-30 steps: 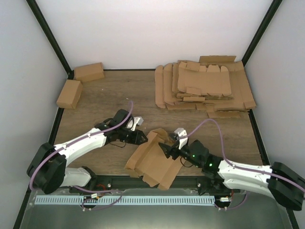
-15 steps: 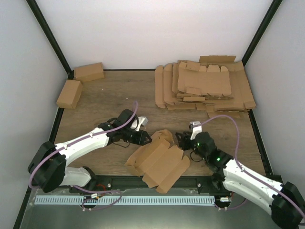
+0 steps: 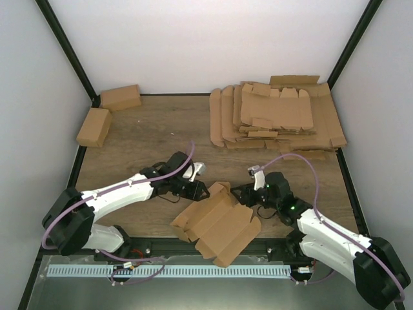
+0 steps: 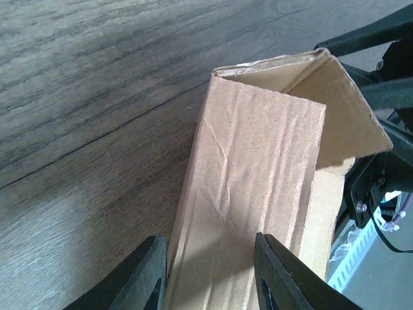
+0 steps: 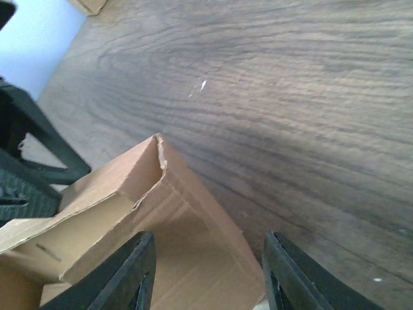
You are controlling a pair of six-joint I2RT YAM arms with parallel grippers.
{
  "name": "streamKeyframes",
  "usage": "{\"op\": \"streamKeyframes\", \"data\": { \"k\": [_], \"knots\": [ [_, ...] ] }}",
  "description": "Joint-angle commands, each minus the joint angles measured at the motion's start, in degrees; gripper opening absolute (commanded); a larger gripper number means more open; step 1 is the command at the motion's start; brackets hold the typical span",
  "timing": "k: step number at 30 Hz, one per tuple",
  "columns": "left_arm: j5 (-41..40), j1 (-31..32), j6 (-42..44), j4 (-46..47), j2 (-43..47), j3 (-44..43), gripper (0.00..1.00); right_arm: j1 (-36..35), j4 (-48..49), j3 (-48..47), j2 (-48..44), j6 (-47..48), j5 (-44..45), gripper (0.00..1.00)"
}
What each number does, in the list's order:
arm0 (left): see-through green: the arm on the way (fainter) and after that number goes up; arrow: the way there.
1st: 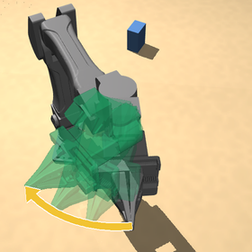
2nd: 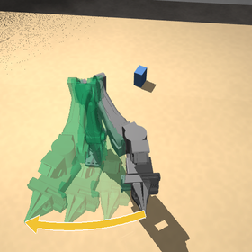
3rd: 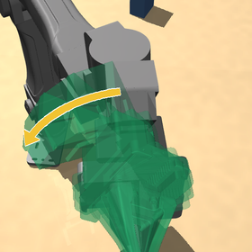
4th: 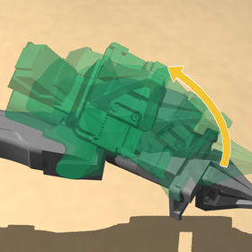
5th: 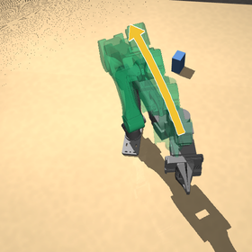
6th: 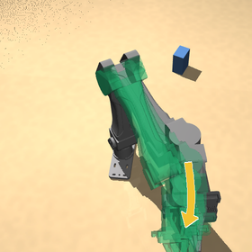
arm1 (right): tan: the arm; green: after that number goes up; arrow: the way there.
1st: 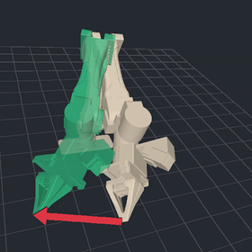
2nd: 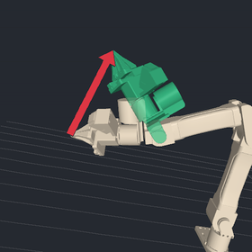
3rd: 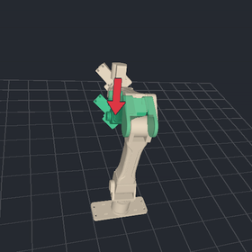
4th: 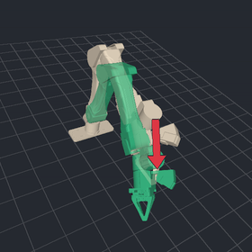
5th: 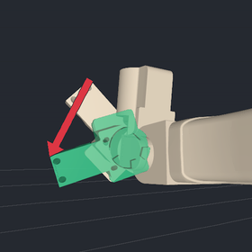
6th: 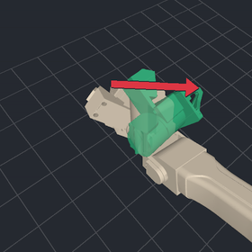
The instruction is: Fold the paper box
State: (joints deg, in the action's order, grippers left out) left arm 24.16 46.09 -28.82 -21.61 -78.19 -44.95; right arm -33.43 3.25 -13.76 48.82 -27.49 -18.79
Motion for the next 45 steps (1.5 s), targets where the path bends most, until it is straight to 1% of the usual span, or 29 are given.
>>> {"op": "streamKeyframes", "data": {
  "k": [1,5,10,17,22,30,33,35,40,45],
  "knots": [
    [-0.50,1.29,-1.04,1.43,-1.05,-2.02,0.40,0.21,2.61,1.67,-1.35,1.34,-7.18,0.48],
    [-0.69,1.85,-1.39,1.64,-1.51,-2.40,0.40,0.04,2.40,2.33,-1.43,1.36,-8.84,0.49],
    [-0.79,1.97,-1.66,2.00,-1.94,-2.49,0.41,-0.73,2.83,2.32,-0.48,1.59,-8.91,0.51],
    [-0.34,2.20,-1.77,2.36,-2.49,-2.73,0.41,-3.41,3.35,0.24,5.73,2.25,-4.77,0.54],
    [-0.08,2.49,-1.64,2.44,-2.81,-2.73,0.41,-6.54,4.42,-1.34,9.64,2.42,-0.87,0.60],
    [0.26,2.67,-1.48,2.46,-3.02,-3.08,0.41,-9.66,12.36,0.63,12.56,3.29,4.44,0.61],
    [0.36,2.69,-1.32,2.29,-3.09,-3.34,0.41,-10.69,15.77,1.97,12.60,4.58,6.69,0.65],
    [0.44,2.67,-1.27,2.20,-3.18,-3.60,0.41,-11.59,17.75,2.43,12.56,5.77,8.21,0.65],
    [0.44,2.67,-1.12,2.27,-3.28,-3.96,0.41,-12.85,24.00,4.64,13.08,8.17,12.39,0.64],
    [0.70,2.65,-1.07,2.42,-3.80,-4.18,0.41,-12.84,30.32,6.94,14.19,10.10,14.67,0.59]
  ]
}}
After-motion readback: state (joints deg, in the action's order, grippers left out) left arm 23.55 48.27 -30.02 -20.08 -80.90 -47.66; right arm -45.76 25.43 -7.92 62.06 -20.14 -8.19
